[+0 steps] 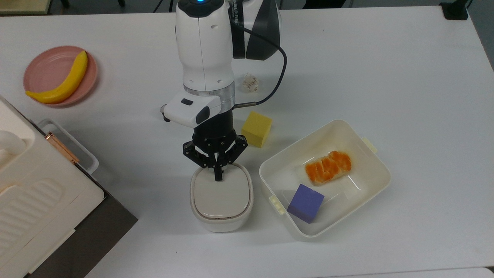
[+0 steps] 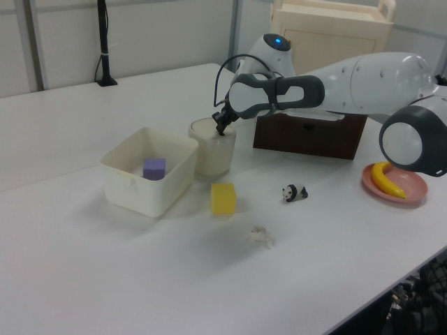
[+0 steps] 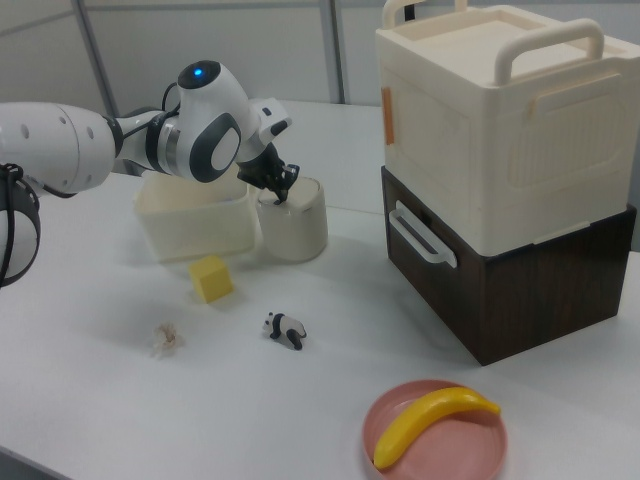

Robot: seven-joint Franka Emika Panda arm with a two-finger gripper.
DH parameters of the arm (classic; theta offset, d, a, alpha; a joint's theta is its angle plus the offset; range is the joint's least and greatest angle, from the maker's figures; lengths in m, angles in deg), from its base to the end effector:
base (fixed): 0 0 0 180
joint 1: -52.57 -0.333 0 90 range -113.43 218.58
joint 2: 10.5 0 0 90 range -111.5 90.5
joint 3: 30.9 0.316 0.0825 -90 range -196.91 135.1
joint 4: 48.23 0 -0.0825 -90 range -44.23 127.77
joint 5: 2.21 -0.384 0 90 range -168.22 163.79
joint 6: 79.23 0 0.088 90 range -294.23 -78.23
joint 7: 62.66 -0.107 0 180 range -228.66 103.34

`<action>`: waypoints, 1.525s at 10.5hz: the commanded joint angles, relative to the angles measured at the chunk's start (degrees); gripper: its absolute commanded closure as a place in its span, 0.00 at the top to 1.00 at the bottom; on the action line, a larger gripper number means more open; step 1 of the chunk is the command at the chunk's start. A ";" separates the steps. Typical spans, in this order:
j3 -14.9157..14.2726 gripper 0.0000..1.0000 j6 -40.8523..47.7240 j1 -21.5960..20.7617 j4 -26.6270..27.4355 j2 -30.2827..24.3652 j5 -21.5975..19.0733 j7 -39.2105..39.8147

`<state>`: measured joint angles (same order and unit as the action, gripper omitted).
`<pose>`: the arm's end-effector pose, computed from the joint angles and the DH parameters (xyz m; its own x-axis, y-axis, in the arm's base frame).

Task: Open the trash can
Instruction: 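Lift the lid edge upward to swing the lid open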

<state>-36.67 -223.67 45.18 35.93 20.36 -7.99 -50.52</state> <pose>0.7439 0.0355 0.4259 0.8504 0.1909 0.4903 0.1829 -0.9810 0.0646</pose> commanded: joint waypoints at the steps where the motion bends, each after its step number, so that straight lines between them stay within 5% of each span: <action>1: -0.39 0.00 6.33 0.27 0.39 -2.64 -0.90 0.52; 7: -1.09 0.00 24.35 0.45 1.09 -13.80 -0.29 0.52; 11: -1.09 0.04 42.62 1.06 3.99 -21.18 6.21 0.26; 14: -1.09 0.44 47.49 2.29 3.99 -23.48 7.36 -3.87; 15: -1.18 0.75 47.67 2.38 3.99 -23.57 7.36 -4.05; 16: -1.18 0.77 47.76 2.38 3.99 -23.92 7.36 -4.05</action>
<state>-37.58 -176.36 47.69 37.38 -1.33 -1.34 -53.06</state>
